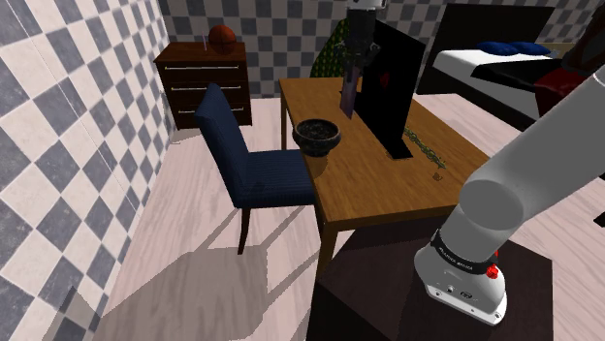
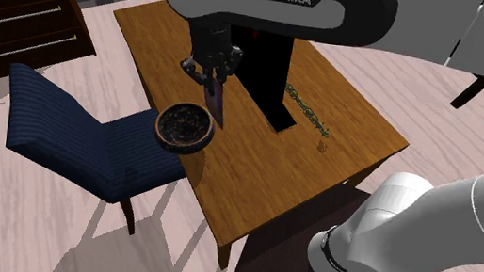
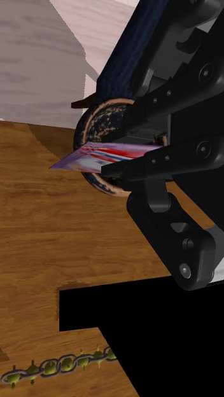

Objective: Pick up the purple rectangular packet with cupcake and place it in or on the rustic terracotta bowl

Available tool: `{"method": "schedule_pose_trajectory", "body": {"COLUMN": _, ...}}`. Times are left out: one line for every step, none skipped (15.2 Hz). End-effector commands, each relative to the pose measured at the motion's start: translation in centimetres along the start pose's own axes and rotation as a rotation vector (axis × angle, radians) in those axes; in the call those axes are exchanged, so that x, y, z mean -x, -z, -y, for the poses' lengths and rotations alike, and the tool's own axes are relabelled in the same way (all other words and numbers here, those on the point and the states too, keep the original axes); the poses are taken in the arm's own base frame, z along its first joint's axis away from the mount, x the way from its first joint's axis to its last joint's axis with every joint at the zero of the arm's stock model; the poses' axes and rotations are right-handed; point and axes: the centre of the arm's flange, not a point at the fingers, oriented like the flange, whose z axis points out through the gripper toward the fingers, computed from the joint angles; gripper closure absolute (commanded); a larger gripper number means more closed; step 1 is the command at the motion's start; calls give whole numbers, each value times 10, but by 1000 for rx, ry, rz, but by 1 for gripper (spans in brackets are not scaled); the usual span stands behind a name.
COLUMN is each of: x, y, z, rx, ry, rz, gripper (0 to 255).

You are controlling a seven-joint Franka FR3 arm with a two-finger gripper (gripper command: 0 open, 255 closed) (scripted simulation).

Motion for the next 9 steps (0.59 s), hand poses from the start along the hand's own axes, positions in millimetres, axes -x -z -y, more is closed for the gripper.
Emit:
{"method": "schedule_pose_trajectory", "body": {"x": -26, "y": 6, "z": 21, "rx": 0, "ry": 0, "rz": 1, "gripper": 255}}
{"method": "schedule_pose_trajectory", "body": {"x": -36, "y": 9, "z": 28, "rx": 0, "ry": 0, "rz": 1, "gripper": 255}}
{"method": "schedule_pose_trajectory", "body": {"x": -46, "y": 13, "z": 36, "rx": 0, "ry": 0, "rz": 1, "gripper": 255}}
{"method": "schedule_pose_trajectory", "body": {"x": -56, "y": 17, "z": 43, "rx": 0, "ry": 0, "rz": 1, "gripper": 255}}
{"method": "schedule_pose_trajectory", "body": {"x": -66, "y": 21, "z": 51, "rx": 0, "ry": 0, "rz": 1, "gripper": 255}}
{"method": "schedule_pose_trajectory", "body": {"x": -77, "y": 25, "z": 58, "rx": 0, "ry": 0, "rz": 1, "gripper": 255}}
{"method": "schedule_pose_trajectory", "body": {"x": -84, "y": 28, "z": 64, "rx": 0, "ry": 0, "rz": 1, "gripper": 255}}
{"method": "schedule_pose_trajectory", "body": {"x": -85, "y": 22, "z": 64, "rx": 0, "ry": 0, "rz": 1, "gripper": 255}}
{"method": "schedule_pose_trajectory", "body": {"x": -86, "y": 17, "z": 64, "rx": 0, "ry": 0, "rz": 1, "gripper": 255}}
